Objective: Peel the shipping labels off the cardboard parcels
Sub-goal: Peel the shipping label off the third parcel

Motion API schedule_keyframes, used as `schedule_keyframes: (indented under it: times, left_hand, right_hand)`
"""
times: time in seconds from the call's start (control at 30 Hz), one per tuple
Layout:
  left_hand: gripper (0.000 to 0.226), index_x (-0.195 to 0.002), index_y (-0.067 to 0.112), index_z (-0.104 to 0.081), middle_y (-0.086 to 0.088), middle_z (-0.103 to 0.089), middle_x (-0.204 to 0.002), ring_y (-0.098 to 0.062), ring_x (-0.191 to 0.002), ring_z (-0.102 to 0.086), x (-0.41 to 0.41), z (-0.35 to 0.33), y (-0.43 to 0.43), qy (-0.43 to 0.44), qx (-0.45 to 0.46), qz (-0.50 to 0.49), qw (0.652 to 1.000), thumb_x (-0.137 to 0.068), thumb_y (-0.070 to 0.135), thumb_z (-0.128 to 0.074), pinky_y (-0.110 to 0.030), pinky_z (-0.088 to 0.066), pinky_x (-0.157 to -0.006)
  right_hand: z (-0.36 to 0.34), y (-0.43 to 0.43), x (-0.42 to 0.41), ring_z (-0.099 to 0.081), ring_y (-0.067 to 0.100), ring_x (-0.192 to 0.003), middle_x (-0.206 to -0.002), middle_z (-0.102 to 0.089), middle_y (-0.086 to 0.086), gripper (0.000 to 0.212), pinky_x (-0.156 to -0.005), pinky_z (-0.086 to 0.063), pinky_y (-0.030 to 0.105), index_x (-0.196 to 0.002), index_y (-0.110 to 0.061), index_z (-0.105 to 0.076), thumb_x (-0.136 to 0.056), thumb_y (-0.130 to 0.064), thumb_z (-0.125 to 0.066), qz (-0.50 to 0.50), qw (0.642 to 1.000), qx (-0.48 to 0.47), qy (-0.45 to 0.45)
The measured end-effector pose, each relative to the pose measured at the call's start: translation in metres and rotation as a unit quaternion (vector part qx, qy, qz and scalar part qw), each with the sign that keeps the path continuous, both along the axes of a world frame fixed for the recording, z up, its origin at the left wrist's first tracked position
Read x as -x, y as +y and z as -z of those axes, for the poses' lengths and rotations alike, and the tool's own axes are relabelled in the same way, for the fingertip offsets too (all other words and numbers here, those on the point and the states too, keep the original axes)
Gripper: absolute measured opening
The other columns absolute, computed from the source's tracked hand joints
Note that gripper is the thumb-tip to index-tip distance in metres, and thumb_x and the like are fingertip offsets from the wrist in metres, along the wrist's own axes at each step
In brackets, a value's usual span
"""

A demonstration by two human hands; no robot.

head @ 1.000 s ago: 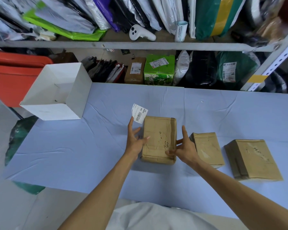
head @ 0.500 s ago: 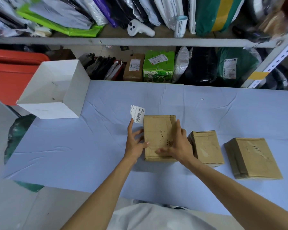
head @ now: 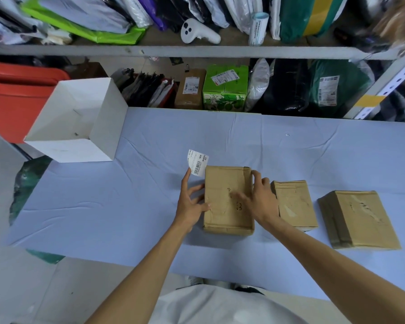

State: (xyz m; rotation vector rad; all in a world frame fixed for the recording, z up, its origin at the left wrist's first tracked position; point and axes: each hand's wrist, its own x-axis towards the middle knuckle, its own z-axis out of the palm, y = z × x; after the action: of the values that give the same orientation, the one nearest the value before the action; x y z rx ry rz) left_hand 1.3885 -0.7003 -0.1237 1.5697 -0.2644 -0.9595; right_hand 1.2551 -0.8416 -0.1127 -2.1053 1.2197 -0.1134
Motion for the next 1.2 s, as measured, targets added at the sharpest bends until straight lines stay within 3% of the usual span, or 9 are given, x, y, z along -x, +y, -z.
schedule_keyframes:
  times: [0.07, 0.13, 0.4, 0.6, 0.67, 0.9, 0.97, 1.13, 1.2]
  left_hand:
    - [0.111, -0.147, 0.043, -0.02, -0.004, -0.058, -0.128, -0.018, -0.115, -0.061, 0.001, 0.001, -0.001, -0.007, 0.003, 0.004, 1.0, -0.071, -0.021, -0.069, -0.039, -0.057, -0.085]
    - [0.111, -0.147, 0.043, -0.021, -0.003, -0.058, -0.128, -0.017, -0.116, -0.061, 0.001, 0.001, -0.001, -0.018, 0.001, 0.012, 1.0, -0.07, -0.02, -0.07, -0.038, -0.057, -0.087]
    - [0.114, -0.148, 0.041, -0.018, -0.004, -0.057, -0.129, -0.017, -0.115, -0.06, 0.002, -0.003, 0.007, -0.018, -0.001, 0.014, 1.0, -0.068, -0.019, -0.073, -0.041, -0.054, -0.094]
    - [0.104, -0.145, 0.05, -0.02, 0.004, -0.063, -0.121, -0.01, -0.113, -0.061, 0.004, -0.002, 0.004, -0.045, -0.019, -0.022, 0.999, -0.075, -0.003, -0.076, -0.047, -0.049, -0.1]
    - [0.099, -0.146, 0.047, -0.02, 0.001, -0.063, -0.119, -0.012, -0.111, -0.063, 0.004, -0.004, 0.003, -0.052, -0.022, -0.032, 0.998, -0.078, -0.002, -0.073, -0.047, -0.05, -0.099]
    - [0.103, -0.146, 0.047, -0.021, -0.002, -0.064, -0.115, -0.016, -0.108, -0.064, -0.003, -0.002, 0.009, -0.049, -0.029, -0.031, 0.998, -0.076, -0.008, -0.073, -0.049, -0.052, -0.095]
    - [0.105, -0.146, 0.049, -0.021, -0.002, -0.064, -0.115, -0.016, -0.108, -0.064, -0.003, -0.003, 0.008, -0.05, -0.028, -0.034, 0.998, -0.075, -0.007, -0.074, -0.05, -0.052, -0.095]
    - [0.106, -0.144, 0.05, -0.022, -0.003, -0.064, -0.114, -0.016, -0.106, -0.065, 0.0, -0.006, 0.005, -0.042, -0.023, -0.041, 0.998, -0.074, -0.011, -0.072, -0.048, -0.053, -0.094]
    - [0.106, -0.144, 0.05, -0.022, -0.005, -0.063, -0.115, -0.018, -0.107, -0.065, 0.0, -0.007, 0.005, -0.036, -0.022, -0.042, 0.998, -0.074, -0.012, -0.072, -0.05, -0.053, -0.094]
  right_hand:
    - [-0.002, 0.002, -0.001, -0.055, 0.025, -0.098, -0.13, -0.031, 0.003, 0.129, -0.076, -0.05, 0.039, -0.146, -0.025, -0.005, -0.05, -0.064, -0.081, -0.022, 0.999, -0.028, 0.031]
    - [-0.003, 0.005, -0.002, -0.056, 0.028, -0.104, -0.132, -0.028, 0.005, 0.144, -0.075, -0.05, 0.038, -0.146, -0.024, 0.002, -0.038, -0.064, -0.086, -0.038, 0.997, -0.027, 0.057]
    - [-0.008, -0.003, -0.002, -0.048, 0.025, -0.084, -0.114, -0.048, 0.01, 0.058, -0.071, -0.05, 0.041, -0.122, -0.02, -0.033, -0.084, -0.055, -0.058, 0.017, 0.999, 0.033, 0.0]
    - [-0.014, 0.011, -0.006, -0.058, 0.028, -0.1, -0.128, -0.032, 0.005, 0.142, -0.072, -0.051, 0.038, -0.145, -0.024, 0.0, -0.038, -0.072, -0.081, -0.042, 0.997, -0.003, 0.058]
    - [-0.012, 0.015, -0.009, -0.057, 0.029, -0.104, -0.131, -0.03, 0.008, 0.153, -0.071, -0.051, 0.037, -0.147, -0.019, 0.011, -0.037, -0.071, -0.082, -0.059, 0.995, 0.008, 0.082]
    - [-0.011, 0.013, -0.015, -0.06, 0.031, -0.072, -0.118, -0.039, 0.008, 0.074, -0.06, -0.056, 0.042, -0.13, -0.02, -0.022, -0.081, -0.063, -0.057, -0.023, 0.996, 0.07, 0.053]
    - [-0.012, 0.011, -0.015, -0.059, 0.031, -0.07, -0.119, -0.039, 0.009, 0.067, -0.061, -0.056, 0.044, -0.131, -0.021, -0.022, -0.086, -0.059, -0.052, -0.014, 0.996, 0.068, 0.053]
    - [-0.01, 0.018, -0.012, -0.057, 0.034, -0.103, -0.134, -0.031, 0.011, 0.148, -0.071, -0.05, 0.039, -0.147, -0.027, 0.021, -0.046, -0.074, -0.076, -0.077, 0.992, 0.039, 0.088]
    - [-0.008, 0.017, -0.011, -0.057, 0.034, -0.102, -0.132, -0.03, 0.012, 0.153, -0.072, -0.052, 0.04, -0.145, -0.035, 0.025, -0.039, -0.073, -0.08, -0.093, 0.991, 0.038, 0.083]
